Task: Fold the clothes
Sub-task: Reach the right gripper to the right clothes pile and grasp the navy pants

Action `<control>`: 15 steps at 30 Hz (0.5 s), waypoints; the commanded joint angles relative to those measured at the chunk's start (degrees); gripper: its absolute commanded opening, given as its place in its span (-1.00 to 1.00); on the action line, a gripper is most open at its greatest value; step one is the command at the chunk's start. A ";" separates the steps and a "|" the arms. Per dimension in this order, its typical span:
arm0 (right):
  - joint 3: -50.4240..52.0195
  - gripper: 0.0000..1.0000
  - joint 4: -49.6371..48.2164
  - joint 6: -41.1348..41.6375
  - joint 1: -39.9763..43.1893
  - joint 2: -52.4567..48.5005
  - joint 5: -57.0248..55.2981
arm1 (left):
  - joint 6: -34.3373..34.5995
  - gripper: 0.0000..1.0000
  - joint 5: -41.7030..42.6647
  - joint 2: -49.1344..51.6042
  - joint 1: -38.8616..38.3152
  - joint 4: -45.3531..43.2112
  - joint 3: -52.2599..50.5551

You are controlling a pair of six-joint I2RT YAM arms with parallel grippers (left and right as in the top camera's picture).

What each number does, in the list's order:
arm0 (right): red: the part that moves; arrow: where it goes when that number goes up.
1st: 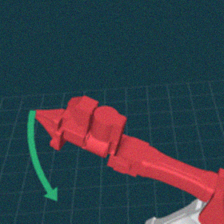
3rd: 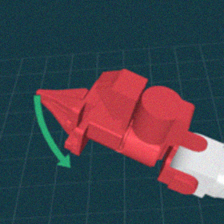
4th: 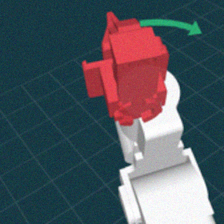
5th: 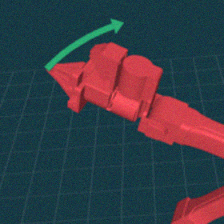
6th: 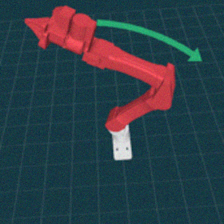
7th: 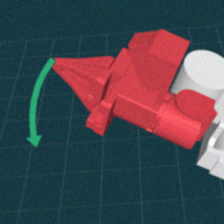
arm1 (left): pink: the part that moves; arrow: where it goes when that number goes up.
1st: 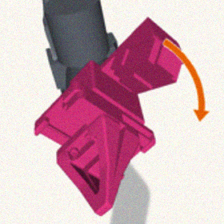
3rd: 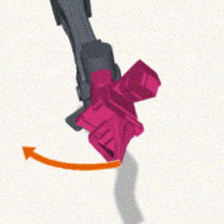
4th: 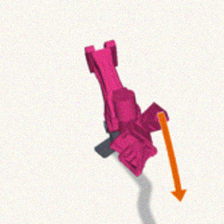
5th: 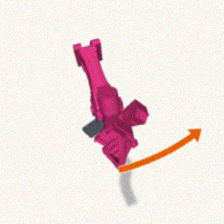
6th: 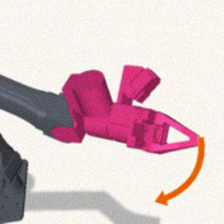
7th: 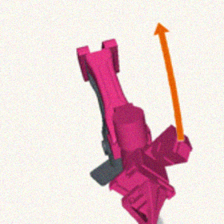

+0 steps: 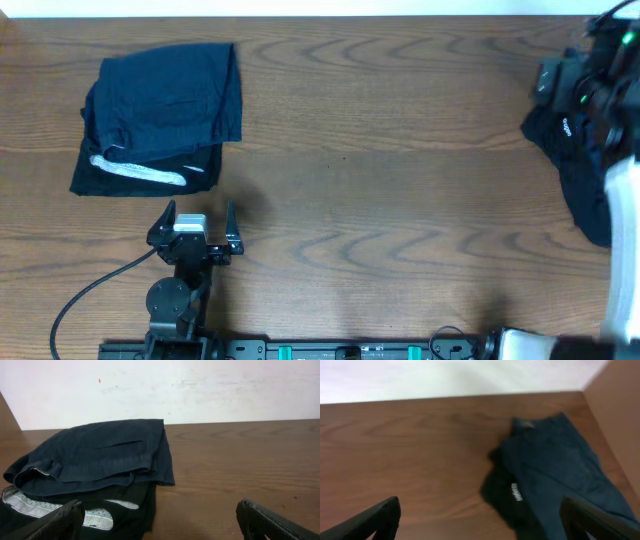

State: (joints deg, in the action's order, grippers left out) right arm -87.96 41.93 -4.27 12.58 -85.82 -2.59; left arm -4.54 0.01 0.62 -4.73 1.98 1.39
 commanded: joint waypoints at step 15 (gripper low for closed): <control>-2.67 0.69 -12.68 -10.69 7.08 -26.99 -2.10 | -0.15 0.96 -0.68 -0.39 -0.28 2.12 -1.16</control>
State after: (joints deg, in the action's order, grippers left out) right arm -89.67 31.03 -10.98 19.27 -111.00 -3.88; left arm -4.54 0.03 0.62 -4.73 1.98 1.39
